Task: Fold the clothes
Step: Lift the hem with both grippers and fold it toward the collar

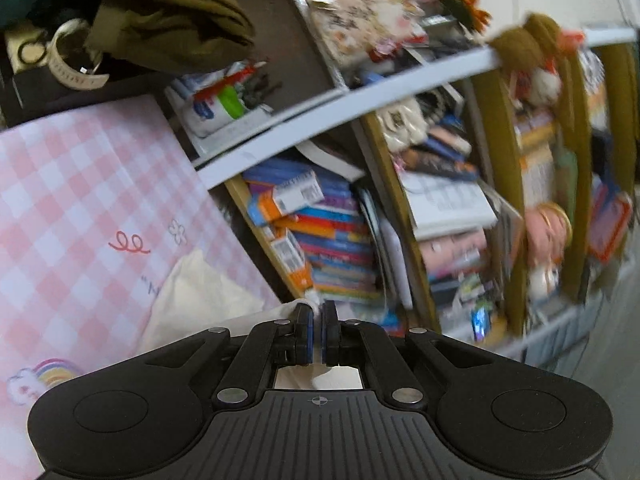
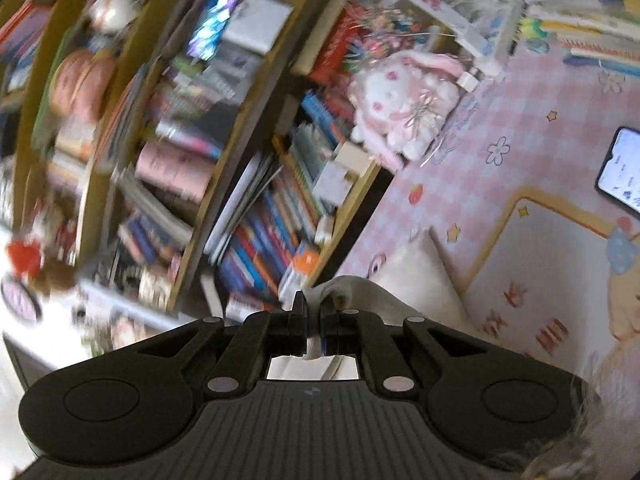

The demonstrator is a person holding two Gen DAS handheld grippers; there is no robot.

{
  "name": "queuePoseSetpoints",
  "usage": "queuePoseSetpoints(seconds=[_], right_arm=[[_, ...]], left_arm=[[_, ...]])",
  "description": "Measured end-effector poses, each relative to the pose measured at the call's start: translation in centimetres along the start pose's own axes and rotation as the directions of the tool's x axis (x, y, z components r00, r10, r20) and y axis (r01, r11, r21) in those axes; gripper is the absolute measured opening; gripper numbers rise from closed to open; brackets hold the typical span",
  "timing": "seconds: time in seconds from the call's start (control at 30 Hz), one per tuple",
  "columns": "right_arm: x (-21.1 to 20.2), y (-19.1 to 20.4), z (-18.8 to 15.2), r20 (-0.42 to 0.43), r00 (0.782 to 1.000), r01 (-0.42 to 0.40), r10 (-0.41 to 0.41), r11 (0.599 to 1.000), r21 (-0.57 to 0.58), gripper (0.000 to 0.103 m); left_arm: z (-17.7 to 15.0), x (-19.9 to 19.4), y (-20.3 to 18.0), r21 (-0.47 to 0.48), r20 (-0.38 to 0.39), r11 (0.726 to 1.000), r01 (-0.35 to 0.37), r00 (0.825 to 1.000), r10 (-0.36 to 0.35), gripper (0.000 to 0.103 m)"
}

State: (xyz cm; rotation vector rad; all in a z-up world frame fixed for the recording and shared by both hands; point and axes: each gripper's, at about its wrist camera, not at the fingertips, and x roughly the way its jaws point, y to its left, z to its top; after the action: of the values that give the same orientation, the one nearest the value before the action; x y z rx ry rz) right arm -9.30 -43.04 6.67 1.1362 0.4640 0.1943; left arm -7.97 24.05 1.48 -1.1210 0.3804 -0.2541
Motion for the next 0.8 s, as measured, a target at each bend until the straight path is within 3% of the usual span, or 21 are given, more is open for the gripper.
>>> queuePoseSetpoints(seconds=[0.37, 0.6, 0.8], right_arm=[[12.4, -3.4, 3.8, -0.122, 0.992, 0.034, -0.025, 0.997, 0.074, 0.005], [19.7, -5.3, 4.8, -0.187, 0.977, 0.114, -0.1, 0.991, 0.066, 0.005], [21.9, -6.7, 4.8, -0.2, 0.962, 0.198, -0.188, 0.98, 0.032, 0.005]], left_arm=[[3.1, 8.3, 0.3, 0.01, 0.045, 0.983, -0.181, 0.983, 0.181, 0.002], [3.6, 14.2, 2.8, 0.034, -0.005, 0.937, -0.347, 0.938, 0.348, 0.002], [3.3, 17.0, 4.0, 0.073, -0.035, 0.906, -0.416, 0.907, 0.419, 0.003]])
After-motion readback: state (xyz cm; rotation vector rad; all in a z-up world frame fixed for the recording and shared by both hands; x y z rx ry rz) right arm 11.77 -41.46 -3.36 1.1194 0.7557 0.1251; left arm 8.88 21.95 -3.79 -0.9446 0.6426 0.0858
